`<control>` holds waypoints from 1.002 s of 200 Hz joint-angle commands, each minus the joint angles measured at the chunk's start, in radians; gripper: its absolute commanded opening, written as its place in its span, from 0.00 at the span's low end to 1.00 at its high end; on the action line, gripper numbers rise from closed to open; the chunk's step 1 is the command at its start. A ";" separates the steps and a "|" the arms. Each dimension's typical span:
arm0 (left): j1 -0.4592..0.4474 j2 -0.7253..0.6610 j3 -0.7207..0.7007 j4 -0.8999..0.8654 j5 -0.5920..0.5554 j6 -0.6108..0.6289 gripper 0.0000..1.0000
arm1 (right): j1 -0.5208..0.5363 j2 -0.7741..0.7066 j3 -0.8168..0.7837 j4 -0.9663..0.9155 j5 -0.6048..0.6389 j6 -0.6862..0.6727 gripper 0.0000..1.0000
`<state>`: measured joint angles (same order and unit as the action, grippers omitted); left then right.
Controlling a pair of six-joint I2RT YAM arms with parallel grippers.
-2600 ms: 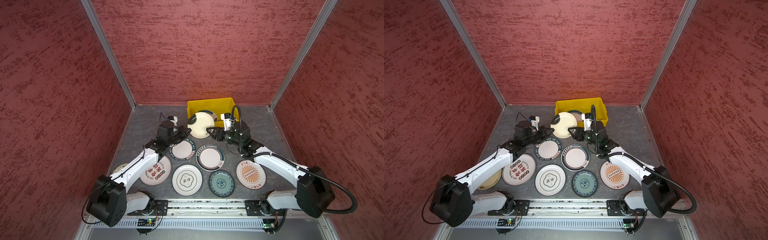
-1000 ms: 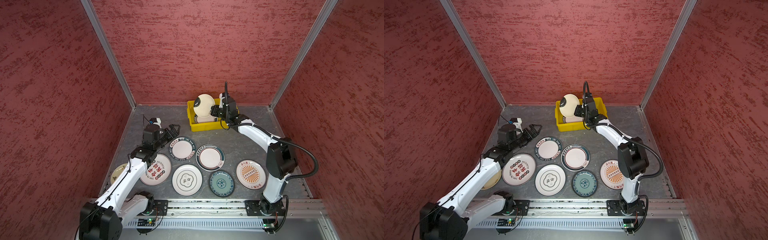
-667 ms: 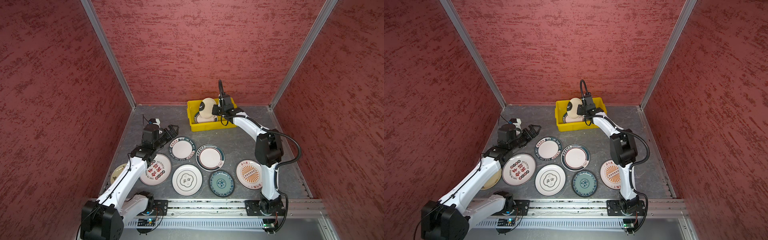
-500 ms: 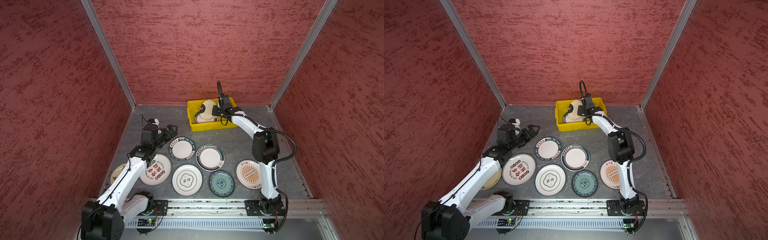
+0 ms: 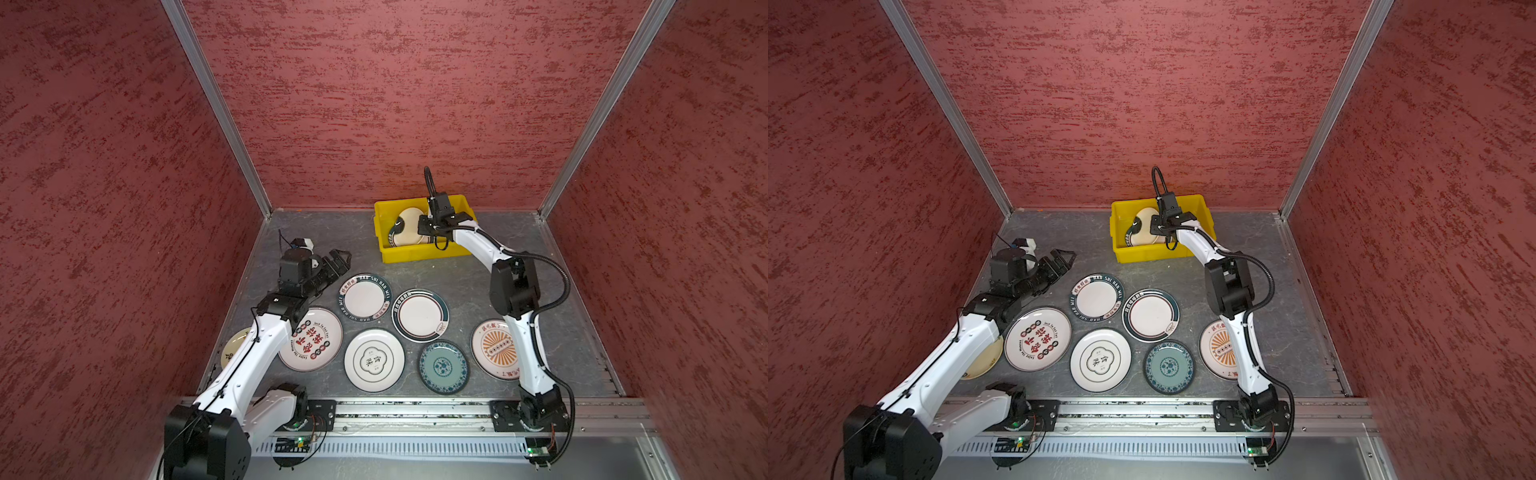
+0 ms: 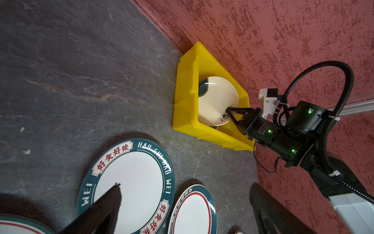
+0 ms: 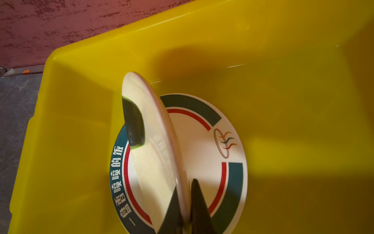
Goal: Place the plates into the plastic bin on the countertop
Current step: Place the plate in the plastic bin.
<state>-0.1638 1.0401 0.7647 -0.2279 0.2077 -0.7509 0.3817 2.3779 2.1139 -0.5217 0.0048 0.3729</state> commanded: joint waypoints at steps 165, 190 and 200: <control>0.126 -0.087 -0.001 -0.191 -0.043 0.044 0.99 | -0.008 -0.019 0.044 -0.085 0.089 -0.070 0.83; 0.156 -0.113 0.003 -0.318 -0.128 0.014 0.99 | -0.008 -0.117 -0.052 -0.019 0.093 -0.069 0.88; 0.169 -0.122 0.000 -0.365 -0.169 0.011 0.99 | -0.009 -0.179 -0.126 0.028 0.067 -0.063 0.90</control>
<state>-0.0231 0.9451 0.7643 -0.4465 0.1459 -0.7261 0.3767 2.3539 2.0869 -0.5732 0.0586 0.3164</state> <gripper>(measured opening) 0.994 0.886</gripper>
